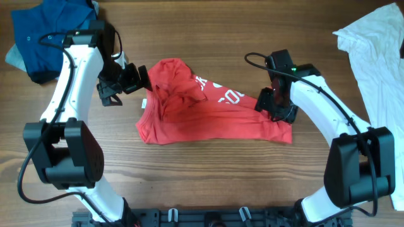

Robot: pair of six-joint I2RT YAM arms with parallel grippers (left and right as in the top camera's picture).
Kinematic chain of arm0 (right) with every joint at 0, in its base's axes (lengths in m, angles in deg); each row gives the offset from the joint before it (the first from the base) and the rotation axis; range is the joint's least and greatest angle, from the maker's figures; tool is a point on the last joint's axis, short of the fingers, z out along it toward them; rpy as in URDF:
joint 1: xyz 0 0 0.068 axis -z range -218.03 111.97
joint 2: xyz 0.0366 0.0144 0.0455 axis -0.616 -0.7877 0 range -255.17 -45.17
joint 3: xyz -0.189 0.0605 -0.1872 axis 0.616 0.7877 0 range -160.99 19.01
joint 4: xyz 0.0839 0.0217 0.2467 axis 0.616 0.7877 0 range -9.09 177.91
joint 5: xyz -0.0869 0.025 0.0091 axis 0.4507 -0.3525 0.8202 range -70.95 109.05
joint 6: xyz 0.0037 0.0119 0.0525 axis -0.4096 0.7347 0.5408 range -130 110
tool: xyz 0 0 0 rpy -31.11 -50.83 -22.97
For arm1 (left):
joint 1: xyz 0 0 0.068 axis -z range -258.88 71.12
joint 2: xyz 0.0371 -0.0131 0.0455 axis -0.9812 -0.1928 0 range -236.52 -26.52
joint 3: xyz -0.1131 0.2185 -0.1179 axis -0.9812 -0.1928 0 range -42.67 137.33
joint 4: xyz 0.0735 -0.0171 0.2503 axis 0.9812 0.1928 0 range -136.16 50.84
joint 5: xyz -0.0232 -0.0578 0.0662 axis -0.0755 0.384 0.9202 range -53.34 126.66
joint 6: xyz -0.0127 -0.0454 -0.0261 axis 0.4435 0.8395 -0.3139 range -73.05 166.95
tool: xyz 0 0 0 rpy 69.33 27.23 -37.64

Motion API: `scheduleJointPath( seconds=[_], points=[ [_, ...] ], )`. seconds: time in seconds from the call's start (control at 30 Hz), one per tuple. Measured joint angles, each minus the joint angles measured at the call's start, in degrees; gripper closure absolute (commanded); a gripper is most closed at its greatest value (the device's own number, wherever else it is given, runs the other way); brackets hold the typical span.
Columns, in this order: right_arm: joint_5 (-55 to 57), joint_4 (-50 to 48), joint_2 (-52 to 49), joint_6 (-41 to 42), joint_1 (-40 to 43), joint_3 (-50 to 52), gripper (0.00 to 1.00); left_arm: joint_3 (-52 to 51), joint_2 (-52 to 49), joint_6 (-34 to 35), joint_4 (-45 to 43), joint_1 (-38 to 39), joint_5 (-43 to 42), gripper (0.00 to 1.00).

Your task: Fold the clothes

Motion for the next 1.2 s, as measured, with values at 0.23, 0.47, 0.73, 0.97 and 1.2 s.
scheduleJointPath(
  seconds=[0.23,0.47,0.73,0.97,1.2],
  points=[
    [-11.72,5.01,1.2,-7.76,0.0,-5.75,0.14,0.0,0.0,0.0,0.02,0.0,0.0,0.0],
    [-13.22,7.15,5.35,-10.6,6.38,-7.54,0.23,0.0,0.0,0.0,0.24,0.0,0.0,0.0],
    [-5.57,8.22,5.31,-11.67,9.4,-7.37,0.96,-2.93,0.0,0.0,-0.72,0.0,0.0,0.0],
    [0.42,3.78,2.45,-9.86,9.4,-1.81,0.96,-3.34,0.0,0.0,-0.92,0.0,0.0,0.0],
    [-0.94,2.25,-1.51,-8.55,8.98,1.01,0.95,-3.34,0.0,0.0,-1.46,0.0,0.0,0.0]
  ],
)
